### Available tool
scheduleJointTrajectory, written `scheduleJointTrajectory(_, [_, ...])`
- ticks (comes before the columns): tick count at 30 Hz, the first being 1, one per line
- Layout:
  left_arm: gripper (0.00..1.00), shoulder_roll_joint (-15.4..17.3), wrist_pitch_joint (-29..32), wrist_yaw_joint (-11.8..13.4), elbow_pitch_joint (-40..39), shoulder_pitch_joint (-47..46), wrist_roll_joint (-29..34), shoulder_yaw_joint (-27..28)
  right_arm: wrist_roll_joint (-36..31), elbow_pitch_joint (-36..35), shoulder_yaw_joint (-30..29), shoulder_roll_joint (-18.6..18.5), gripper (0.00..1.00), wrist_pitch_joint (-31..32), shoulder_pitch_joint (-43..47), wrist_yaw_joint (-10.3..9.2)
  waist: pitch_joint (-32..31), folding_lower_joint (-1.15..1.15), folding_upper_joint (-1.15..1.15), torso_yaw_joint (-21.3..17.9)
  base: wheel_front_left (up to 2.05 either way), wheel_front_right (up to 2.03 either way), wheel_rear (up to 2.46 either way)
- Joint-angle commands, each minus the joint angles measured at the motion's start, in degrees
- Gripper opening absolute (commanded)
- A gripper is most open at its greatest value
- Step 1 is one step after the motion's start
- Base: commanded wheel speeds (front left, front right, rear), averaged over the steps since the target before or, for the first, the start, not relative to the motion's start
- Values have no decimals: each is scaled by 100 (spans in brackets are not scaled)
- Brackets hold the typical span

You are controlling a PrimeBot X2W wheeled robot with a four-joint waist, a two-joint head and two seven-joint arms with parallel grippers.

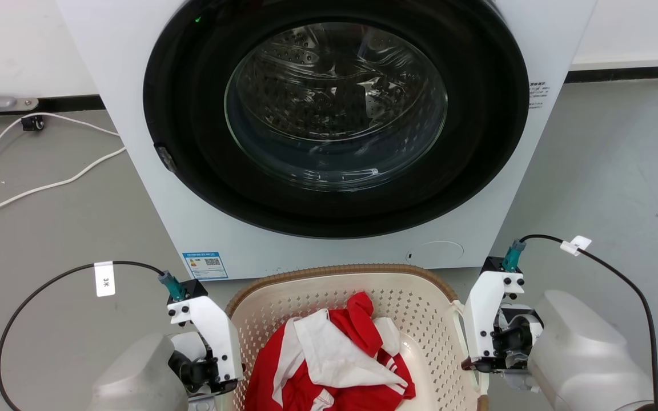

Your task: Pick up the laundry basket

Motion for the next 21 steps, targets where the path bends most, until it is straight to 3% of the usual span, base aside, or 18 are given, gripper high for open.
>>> scheduleJointTrajectory(1, [0,-71,-25,-80,-58,52,-80,13,19,0,-16,36,0,13,75,17,-4,0,0,3,0,0,0])
scheduleJointTrajectory(21, [0,-57,-89,-80,-67,100,-231,-112,-91,0,-146,35,0,5,189,16,-50,0,0,44,0,0,0])
